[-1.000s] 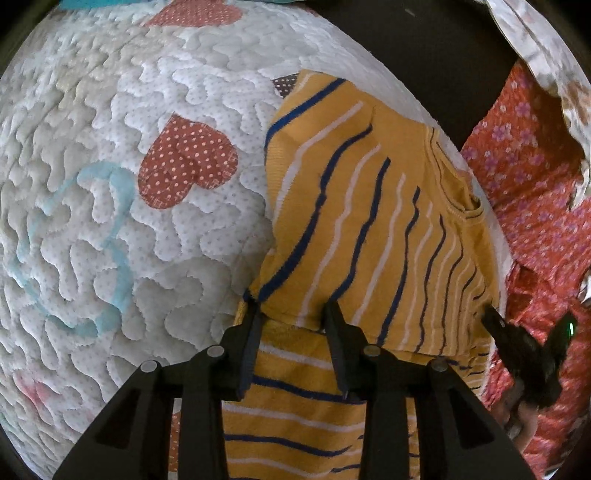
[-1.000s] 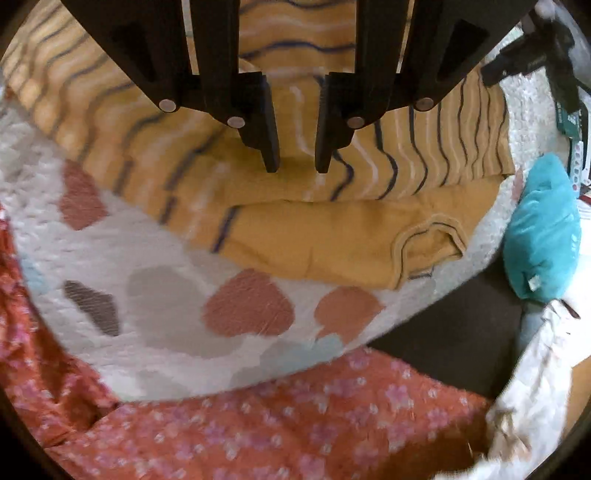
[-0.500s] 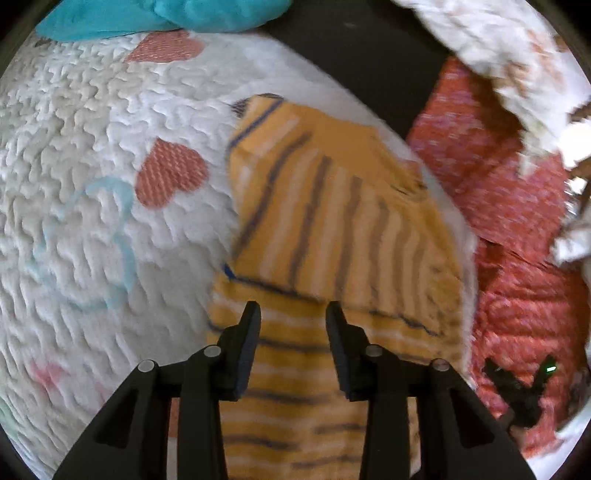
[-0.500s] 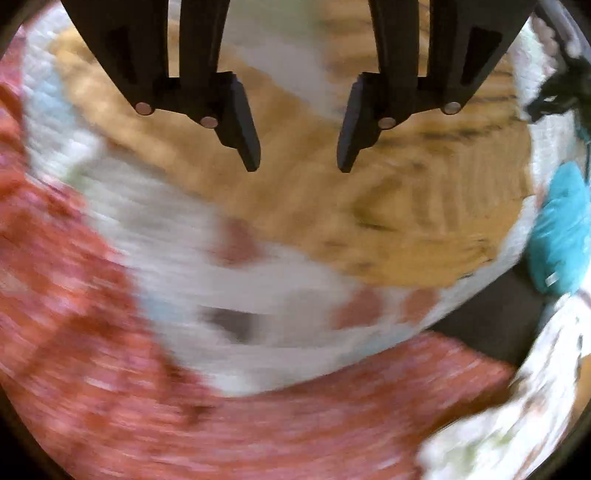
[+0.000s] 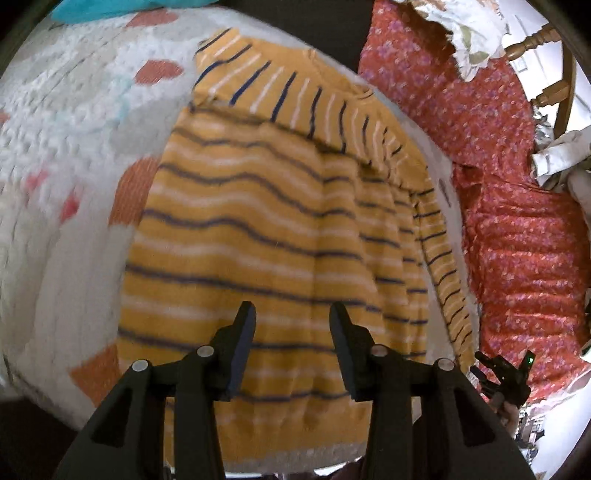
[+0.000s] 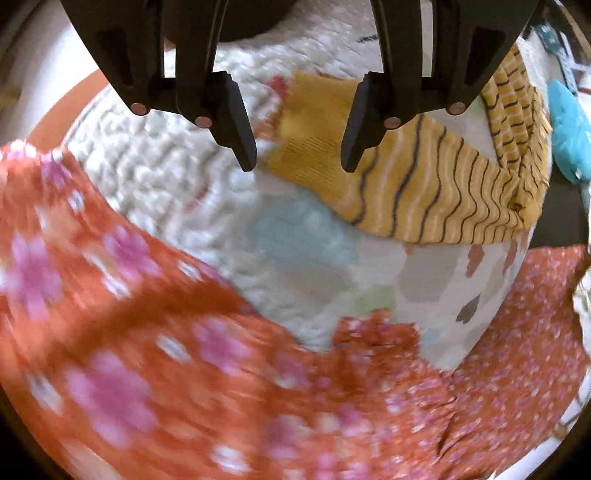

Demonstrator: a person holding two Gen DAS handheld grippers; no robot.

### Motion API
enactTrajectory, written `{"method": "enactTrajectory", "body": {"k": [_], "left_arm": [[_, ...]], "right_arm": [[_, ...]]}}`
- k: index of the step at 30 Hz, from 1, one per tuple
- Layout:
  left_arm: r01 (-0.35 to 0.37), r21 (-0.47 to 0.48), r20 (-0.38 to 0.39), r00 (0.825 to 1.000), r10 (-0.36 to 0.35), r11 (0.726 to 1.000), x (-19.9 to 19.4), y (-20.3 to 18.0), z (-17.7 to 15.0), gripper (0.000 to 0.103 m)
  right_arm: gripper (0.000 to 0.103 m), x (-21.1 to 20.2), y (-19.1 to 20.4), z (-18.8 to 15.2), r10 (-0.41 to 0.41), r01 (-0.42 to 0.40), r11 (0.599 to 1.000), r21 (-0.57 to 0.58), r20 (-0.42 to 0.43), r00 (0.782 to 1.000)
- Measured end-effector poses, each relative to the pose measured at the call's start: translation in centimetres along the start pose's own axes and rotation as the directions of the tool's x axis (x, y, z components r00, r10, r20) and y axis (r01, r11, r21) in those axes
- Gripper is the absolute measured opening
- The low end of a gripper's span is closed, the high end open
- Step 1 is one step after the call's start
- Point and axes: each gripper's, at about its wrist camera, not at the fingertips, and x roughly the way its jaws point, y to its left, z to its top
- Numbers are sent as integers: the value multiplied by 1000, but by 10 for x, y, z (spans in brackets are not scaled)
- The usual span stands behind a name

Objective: Fold small clothes

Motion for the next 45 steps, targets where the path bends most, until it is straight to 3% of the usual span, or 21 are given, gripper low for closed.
{"method": "enactTrajectory", "body": {"k": [4,6,8,9,10,12,15,18,21,23,25,29,35,40,45], "left_arm": [[-5,-20,-14,1000,5,1000,-10,4,-9,39],[-20,-4,-4,1000,20,1000,-14,-4,-6,39],[-24,18,9,1000,23,1000,-17,-13,0,39],[-26,32,16,1000,26,999,-18,-18,5,39],[-29,42,20,999,29,999,-19,-21,9,40],[-41,61,31,999,39,997,-21,-26,19,40],[-53,76,53,997,49,996,-24,-25,40,40],[-72,83,85,994,65,994,-25,-18,67,40],[-81,74,109,991,73,994,-22,-5,94,41],[-71,55,118,991,65,996,-17,7,108,41],[-55,23,121,991,52,998,-13,21,120,41],[-35,-44,128,991,41,998,-9,55,131,41],[-61,-159,132,988,83,985,-17,102,143,41],[-23,-231,160,985,62,973,-25,127,150,46],[-4,-252,160,986,46,968,-19,133,157,46]], "right_arm": [[61,1,-8,-11,26,-25,999,-29,27,999],[61,3,1,-13,32,-29,997,-75,46,998],[42,7,13,-16,74,-71,991,-111,27,997],[15,12,19,-17,77,-76,988,-131,5,997],[7,17,26,-19,79,-80,985,-152,-17,997],[7,19,39,-14,51,-53,983,-177,-16,999],[6,-16,51,17,77,-62,985,-163,88,993],[6,-77,66,59,138,-113,986,-119,233,963],[6,-140,102,88,171,-119,980,-157,378,910],[6,-169,138,96,209,-125,969,-215,431,878],[6,-183,186,95,250,-125,948,-293,439,863],[6,-165,279,69,325,-161,880,-446,322,889],[6,-72,430,-23,357,-254,725,-641,33,934],[6,9,523,-107,326,-357,628,-692,-183,928],[6,64,578,-165,292,-405,590,-699,-283,914]]}}
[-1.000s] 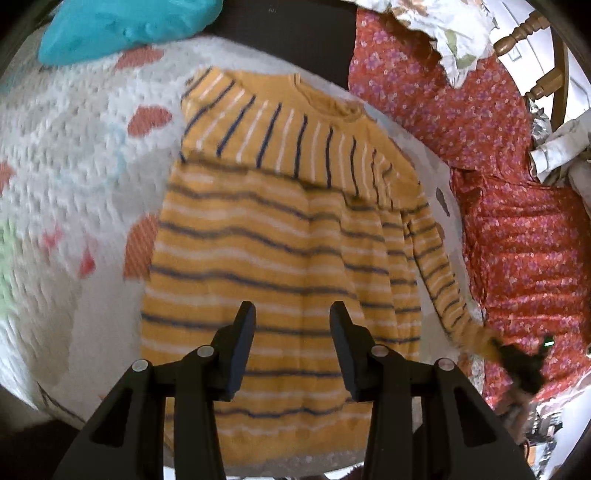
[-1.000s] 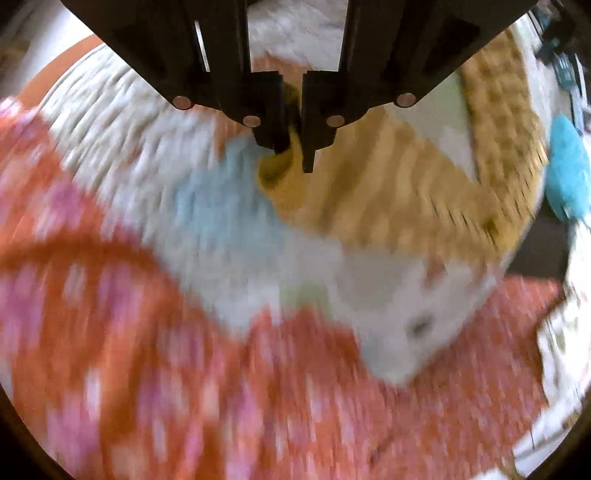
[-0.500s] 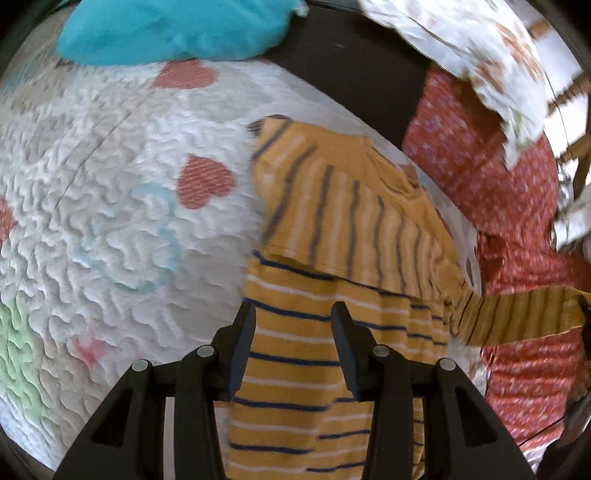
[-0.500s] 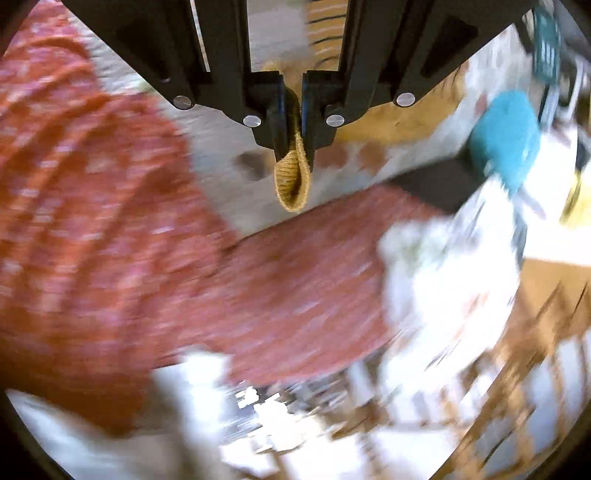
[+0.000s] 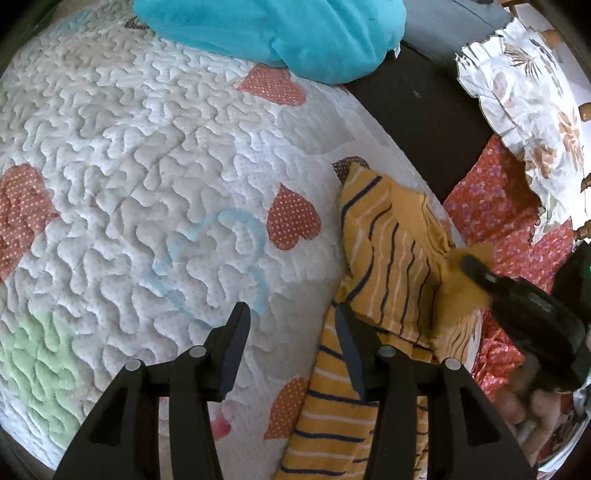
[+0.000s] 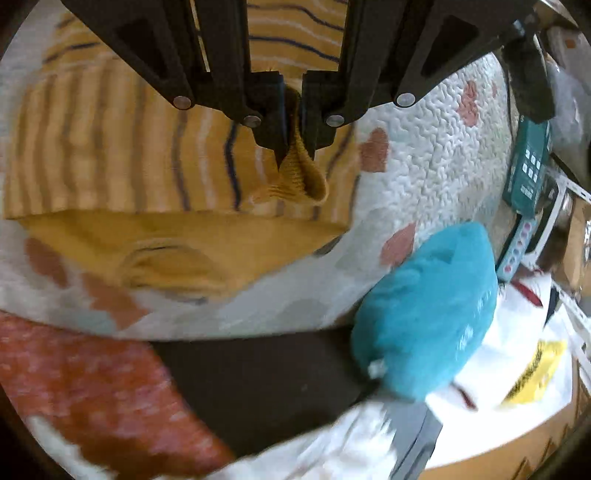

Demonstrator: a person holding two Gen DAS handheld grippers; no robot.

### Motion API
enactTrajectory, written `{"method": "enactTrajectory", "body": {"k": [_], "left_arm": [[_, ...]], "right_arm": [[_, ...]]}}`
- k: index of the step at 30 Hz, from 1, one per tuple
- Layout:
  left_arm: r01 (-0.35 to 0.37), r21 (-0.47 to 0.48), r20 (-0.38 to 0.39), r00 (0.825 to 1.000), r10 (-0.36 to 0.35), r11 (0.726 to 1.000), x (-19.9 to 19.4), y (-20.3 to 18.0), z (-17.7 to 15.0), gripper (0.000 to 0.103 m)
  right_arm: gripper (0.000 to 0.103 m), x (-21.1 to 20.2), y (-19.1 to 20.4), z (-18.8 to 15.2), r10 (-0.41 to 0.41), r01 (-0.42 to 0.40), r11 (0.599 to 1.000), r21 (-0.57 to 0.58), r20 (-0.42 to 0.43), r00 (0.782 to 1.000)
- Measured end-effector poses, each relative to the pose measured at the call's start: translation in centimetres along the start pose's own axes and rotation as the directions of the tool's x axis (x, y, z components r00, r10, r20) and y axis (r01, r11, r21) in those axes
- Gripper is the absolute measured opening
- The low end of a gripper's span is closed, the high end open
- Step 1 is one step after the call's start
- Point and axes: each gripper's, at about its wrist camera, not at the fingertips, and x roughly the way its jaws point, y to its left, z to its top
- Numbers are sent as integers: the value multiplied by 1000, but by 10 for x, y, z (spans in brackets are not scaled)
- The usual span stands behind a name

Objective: Fold small clothes

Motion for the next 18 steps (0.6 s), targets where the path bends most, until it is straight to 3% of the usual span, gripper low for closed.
{"method": "enactTrajectory", "body": {"k": [5,7,9,12,14,18], "left_arm": [[20,-16,-25,999,-20,1000,12,-1,3,46],[29,-32,-34,999,-30,999,15,-1,2,46],[36,-41,-34,999,-37,999,17,-2,2,46],[40,-41,-27,999,-41,998,19,-8,1,46],[39,-37,-29,999,-40,999,22,-14,-1,46],[51,-16,-39,998,-51,999,31,-26,-4,46]], "right_arm": [[11,54,22,-6,27,-31,999,-40,-98,995],[23,69,26,-6,43,-48,998,-39,-131,990],[32,71,25,-6,135,-136,991,2,-160,978],[40,54,15,-2,260,-253,965,67,-122,958],[42,40,3,2,256,-248,965,87,-91,962],[42,24,-22,-1,143,-137,987,79,-82,986]]}}
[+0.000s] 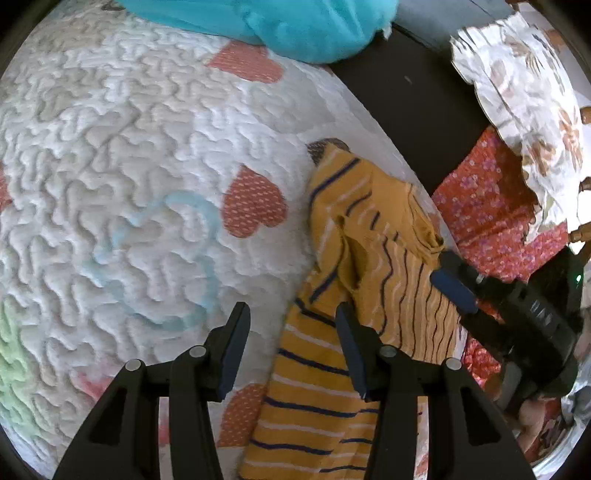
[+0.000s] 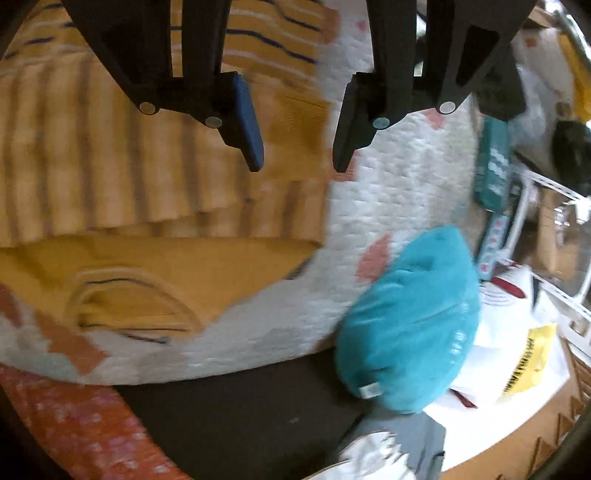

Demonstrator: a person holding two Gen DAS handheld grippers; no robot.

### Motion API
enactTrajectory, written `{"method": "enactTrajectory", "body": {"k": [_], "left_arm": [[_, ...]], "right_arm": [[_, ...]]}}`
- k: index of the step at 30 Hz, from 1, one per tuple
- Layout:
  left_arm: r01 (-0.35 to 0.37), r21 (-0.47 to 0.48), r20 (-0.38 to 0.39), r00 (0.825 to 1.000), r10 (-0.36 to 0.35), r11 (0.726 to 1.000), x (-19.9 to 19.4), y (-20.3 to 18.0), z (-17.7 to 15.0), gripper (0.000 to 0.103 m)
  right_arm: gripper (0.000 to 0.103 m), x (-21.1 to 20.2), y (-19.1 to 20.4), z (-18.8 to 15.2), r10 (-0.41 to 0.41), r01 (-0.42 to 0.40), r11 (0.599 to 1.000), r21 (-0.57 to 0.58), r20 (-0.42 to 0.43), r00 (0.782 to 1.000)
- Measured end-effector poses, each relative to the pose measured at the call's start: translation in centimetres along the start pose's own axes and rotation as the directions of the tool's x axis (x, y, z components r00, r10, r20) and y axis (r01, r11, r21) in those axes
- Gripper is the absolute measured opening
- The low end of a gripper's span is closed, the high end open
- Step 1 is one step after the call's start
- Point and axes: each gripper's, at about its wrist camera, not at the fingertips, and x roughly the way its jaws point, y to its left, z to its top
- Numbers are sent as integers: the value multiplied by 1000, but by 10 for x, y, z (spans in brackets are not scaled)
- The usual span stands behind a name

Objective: Fold small clothes

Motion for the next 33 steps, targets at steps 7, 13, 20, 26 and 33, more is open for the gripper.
{"method": "enactTrajectory", "body": {"k": [7,13,20,26,33], "left_arm": [[27,-11,-84,996,-27,1000,40,-13,-7,50],[-68,77,-77,994,74,995,44,-26,-14,50],[20,1,-133,991,-20,1000,35,3,-48,51],[73,-13,-137,988,-75,997,15,16,-101,51],[92,2,-138,986,-91,996,-16,21,-174,51]], "right_arm": [[41,-8,-81,-26,-164,166,982,94,-25,986],[40,-64,-152,-50,-190,171,948,268,48,981],[50,-138,-211,-145,-247,228,903,365,5,969],[50,-152,-236,-243,-90,102,885,453,-47,995],[53,-156,-239,-290,80,-82,863,499,26,996]]}}
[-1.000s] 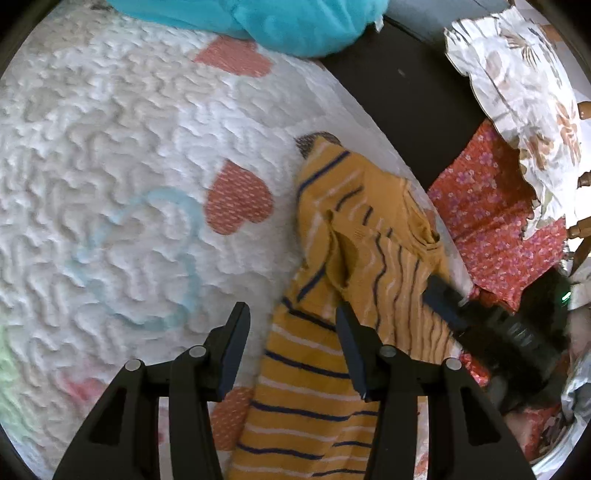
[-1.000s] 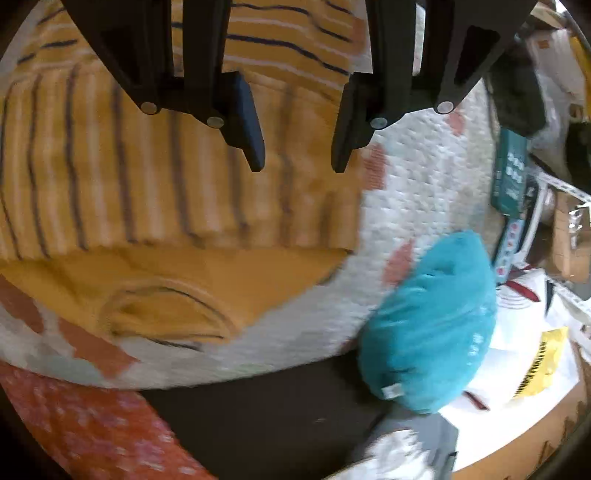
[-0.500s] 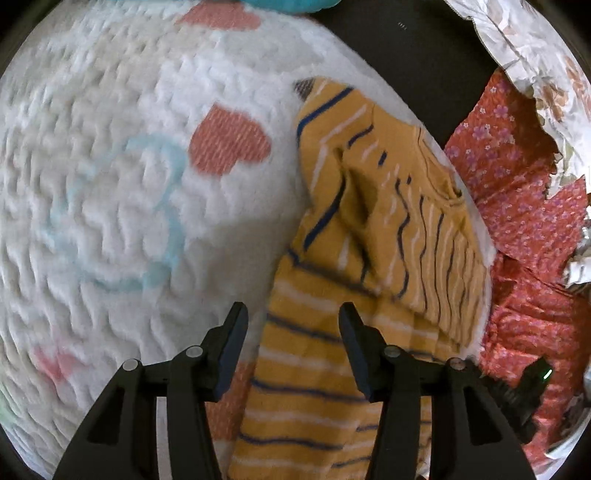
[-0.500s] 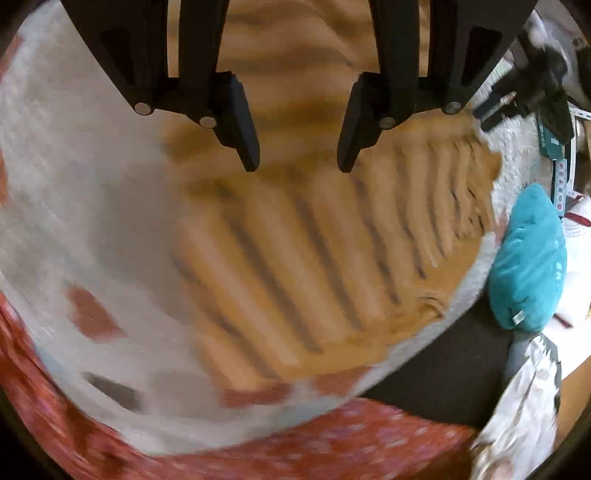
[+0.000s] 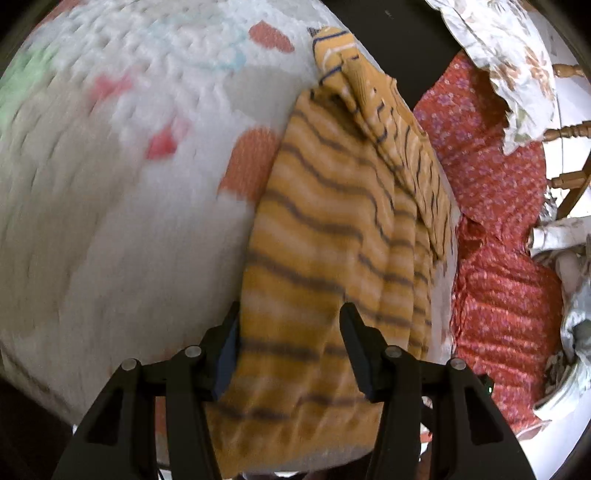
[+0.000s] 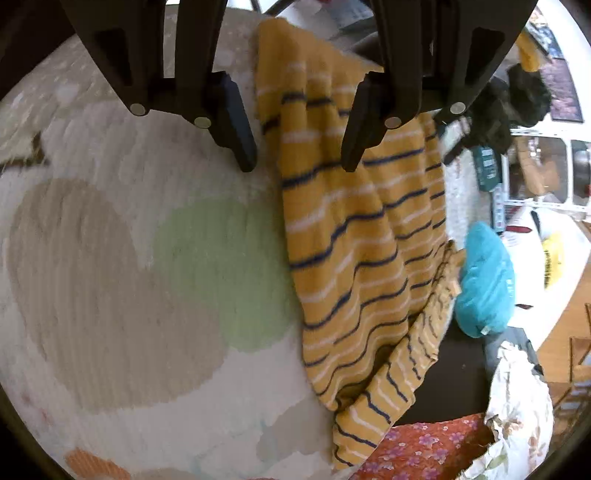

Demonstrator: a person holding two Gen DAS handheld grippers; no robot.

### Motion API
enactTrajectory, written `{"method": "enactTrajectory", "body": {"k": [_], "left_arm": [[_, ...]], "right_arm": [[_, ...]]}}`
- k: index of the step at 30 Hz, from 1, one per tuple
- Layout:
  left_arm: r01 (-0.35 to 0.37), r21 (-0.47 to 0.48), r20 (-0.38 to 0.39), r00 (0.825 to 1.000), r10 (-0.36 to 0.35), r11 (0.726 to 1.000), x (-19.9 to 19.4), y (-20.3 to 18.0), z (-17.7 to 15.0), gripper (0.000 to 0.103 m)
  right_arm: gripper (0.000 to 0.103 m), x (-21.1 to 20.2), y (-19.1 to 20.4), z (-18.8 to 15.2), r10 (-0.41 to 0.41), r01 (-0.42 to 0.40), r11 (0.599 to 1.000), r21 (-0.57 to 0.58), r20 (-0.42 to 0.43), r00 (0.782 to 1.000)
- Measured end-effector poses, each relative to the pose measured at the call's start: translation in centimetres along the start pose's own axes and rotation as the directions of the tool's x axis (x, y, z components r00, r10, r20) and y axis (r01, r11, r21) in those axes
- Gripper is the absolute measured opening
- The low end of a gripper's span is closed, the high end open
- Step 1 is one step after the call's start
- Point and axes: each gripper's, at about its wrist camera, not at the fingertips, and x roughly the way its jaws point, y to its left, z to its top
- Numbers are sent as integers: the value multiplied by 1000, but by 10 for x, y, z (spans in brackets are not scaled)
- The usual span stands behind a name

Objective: Fold small clothes

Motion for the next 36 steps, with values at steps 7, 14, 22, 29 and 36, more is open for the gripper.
{"method": "enactTrajectory", "body": {"k": [7,14,22,29,36], "left_arm": [[11,21,-43,999,-10,1000,0,-3,-38,61],[18,44,-97,995,-14,999,5,-8,-64,68],[-81,-21,-115,990,78,996,7,-5,-69,17],[-56,-183,-124,992,34,981,-18,14,-65,8],[-49,-111,-88,995,39,993,-59,-3,-82,8]], "right_arm": [[56,2,-11,-25,131,-130,991,44,-30,991],[56,15,-10,-53,191,-188,981,49,-55,980],[41,26,22,-55,55,-60,994,-94,-56,997],[10,15,39,-57,-22,12,988,-152,-61,998],[9,-10,49,-73,10,-30,979,-204,-98,995]]}}
